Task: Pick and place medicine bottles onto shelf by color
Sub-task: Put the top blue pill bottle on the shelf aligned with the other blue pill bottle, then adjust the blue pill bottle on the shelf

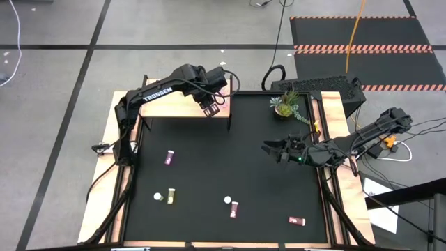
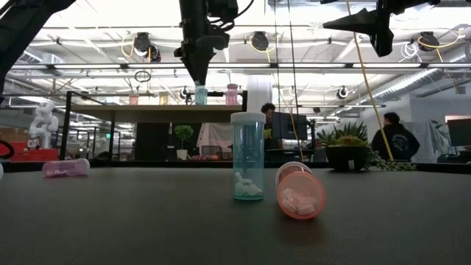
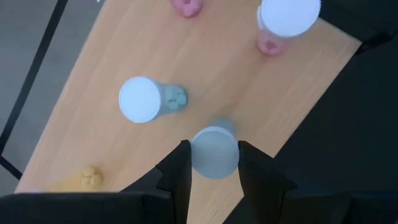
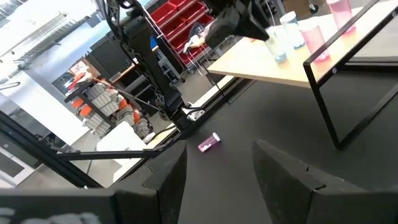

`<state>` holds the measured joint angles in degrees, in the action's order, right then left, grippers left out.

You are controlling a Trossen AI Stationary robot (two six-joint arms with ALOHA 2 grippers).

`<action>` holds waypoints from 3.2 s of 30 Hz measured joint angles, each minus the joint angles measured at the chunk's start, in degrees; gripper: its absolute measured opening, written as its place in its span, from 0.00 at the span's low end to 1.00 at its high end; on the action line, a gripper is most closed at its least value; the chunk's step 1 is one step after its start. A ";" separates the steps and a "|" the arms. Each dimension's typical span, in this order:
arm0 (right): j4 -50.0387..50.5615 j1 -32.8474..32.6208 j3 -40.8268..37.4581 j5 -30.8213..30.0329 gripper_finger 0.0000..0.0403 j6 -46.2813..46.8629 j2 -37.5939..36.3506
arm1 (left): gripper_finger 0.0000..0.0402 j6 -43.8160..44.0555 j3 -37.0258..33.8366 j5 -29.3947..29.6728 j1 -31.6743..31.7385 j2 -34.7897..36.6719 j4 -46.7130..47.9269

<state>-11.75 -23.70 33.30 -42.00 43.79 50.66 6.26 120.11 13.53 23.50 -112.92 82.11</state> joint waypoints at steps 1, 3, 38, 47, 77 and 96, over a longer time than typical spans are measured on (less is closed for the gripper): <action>-0.02 0.00 0.00 0.00 0.44 -0.31 -0.25 | 0.29 -0.02 0.00 0.02 -0.02 0.00 0.18; 0.00 0.00 0.00 0.00 0.44 -1.09 -0.83 | 0.29 -0.02 0.00 0.04 0.01 0.00 0.13; 2.70 0.13 0.02 0.20 0.44 -4.40 -7.93 | 0.59 2.09 2.99 0.29 0.84 3.52 1.35; 2.75 0.46 0.02 0.07 0.44 -4.55 -10.12 | 0.59 10.41 2.69 -3.72 7.25 3.39 -5.37; 2.11 -2.40 0.02 0.00 0.44 -0.78 -10.92 | 0.59 1.36 2.62 -5.17 9.77 -2.78 -5.72; 2.16 -3.78 0.04 -0.22 0.44 -0.81 -10.92 | 0.55 2.77 2.60 -6.02 11.40 -3.74 -0.94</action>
<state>-9.58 -27.49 33.34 -42.22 42.98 39.75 9.02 122.72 7.51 34.90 -116.66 81.17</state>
